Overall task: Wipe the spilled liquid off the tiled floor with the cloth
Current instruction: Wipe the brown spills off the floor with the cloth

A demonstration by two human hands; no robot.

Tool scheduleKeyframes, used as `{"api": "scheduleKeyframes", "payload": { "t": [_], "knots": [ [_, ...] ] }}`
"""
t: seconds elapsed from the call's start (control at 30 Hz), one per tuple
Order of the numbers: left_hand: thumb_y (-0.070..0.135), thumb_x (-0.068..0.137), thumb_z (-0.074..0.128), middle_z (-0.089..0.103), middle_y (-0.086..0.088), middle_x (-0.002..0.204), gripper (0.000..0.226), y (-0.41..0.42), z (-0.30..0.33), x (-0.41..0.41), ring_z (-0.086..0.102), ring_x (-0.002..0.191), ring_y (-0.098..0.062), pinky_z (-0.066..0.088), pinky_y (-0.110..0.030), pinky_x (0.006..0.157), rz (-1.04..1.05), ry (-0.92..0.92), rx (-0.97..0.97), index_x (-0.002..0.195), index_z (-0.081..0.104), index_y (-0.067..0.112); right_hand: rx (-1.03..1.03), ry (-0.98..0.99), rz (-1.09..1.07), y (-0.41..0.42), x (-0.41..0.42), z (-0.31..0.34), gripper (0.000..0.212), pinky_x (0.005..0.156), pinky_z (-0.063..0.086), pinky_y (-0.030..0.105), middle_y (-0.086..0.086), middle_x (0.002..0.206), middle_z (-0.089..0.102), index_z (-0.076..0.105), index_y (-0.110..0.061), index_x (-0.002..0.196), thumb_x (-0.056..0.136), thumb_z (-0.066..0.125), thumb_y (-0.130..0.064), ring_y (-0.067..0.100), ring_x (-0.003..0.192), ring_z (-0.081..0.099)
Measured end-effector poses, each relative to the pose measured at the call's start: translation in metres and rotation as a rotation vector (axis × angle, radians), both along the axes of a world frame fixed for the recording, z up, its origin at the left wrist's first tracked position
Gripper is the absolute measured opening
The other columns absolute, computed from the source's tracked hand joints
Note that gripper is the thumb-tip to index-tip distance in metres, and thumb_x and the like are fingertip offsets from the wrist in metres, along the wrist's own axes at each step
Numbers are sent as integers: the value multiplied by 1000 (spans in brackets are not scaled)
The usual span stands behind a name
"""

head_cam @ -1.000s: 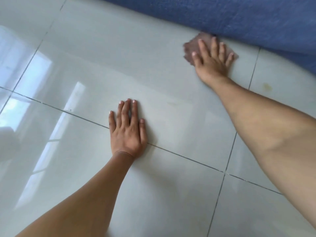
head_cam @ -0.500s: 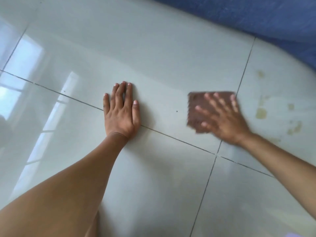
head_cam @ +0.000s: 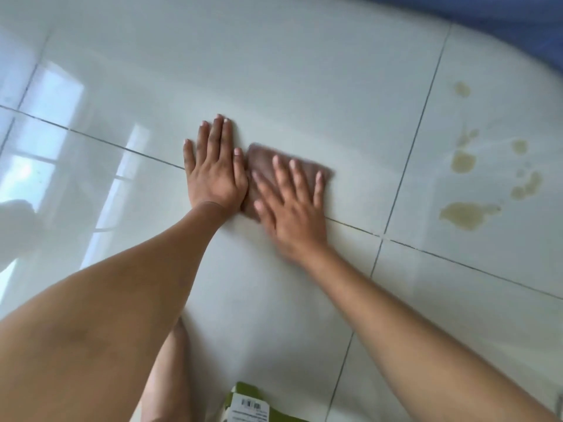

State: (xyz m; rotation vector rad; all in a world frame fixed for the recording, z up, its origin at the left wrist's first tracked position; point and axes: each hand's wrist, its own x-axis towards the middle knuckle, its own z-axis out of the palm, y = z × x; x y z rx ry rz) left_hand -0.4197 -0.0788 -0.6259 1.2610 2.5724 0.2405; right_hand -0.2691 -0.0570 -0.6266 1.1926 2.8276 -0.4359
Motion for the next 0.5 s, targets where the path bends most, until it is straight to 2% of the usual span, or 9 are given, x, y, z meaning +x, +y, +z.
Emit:
{"api": "scheduleKeyframes", "payload": {
  "t": [0.13,0.2,0.3,0.33,0.4,0.5],
  "knots": [
    [31,97,16,11,4,162,58,-1,1,0,5,150,-17,-1,-42,121,3,-13,15,153,13,18,-28,-78,295,-41,87,0,48,114,15,56,-3,154,30,29,-41,143,97,20,-50,21,143,24],
    [31,98,17,9,5,162,57,-1,1,-1,4,150,-17,-2,-41,121,2,-11,7,153,11,18,-19,-140,325,-27,139,2,49,114,11,55,-3,155,28,22,-44,144,97,15,-54,21,143,21],
    [31,99,18,8,5,163,56,-1,2,0,2,150,-17,-3,-41,121,4,-8,-9,153,10,17,-32,-249,107,13,198,6,53,114,5,56,2,157,25,6,-47,145,94,8,-60,24,144,15],
    [31,99,18,7,4,163,57,-1,3,1,1,150,-17,-3,-41,121,-2,-4,-18,153,10,16,-45,-281,-6,28,209,8,55,114,4,57,4,158,21,7,-47,146,92,6,-62,26,145,14],
    [32,99,18,5,2,163,58,0,3,4,0,150,-19,-4,-43,121,-19,14,-40,154,8,14,-61,-281,-235,59,207,9,61,114,1,60,3,161,10,12,-42,147,90,8,-64,27,147,8],
    [33,99,15,2,1,163,58,0,5,8,-3,150,-18,-8,-46,120,-18,57,-87,154,6,13,-122,-201,-578,94,164,9,56,114,-6,61,-1,161,-6,9,-43,147,94,19,-57,25,148,-7]
  ]
}}
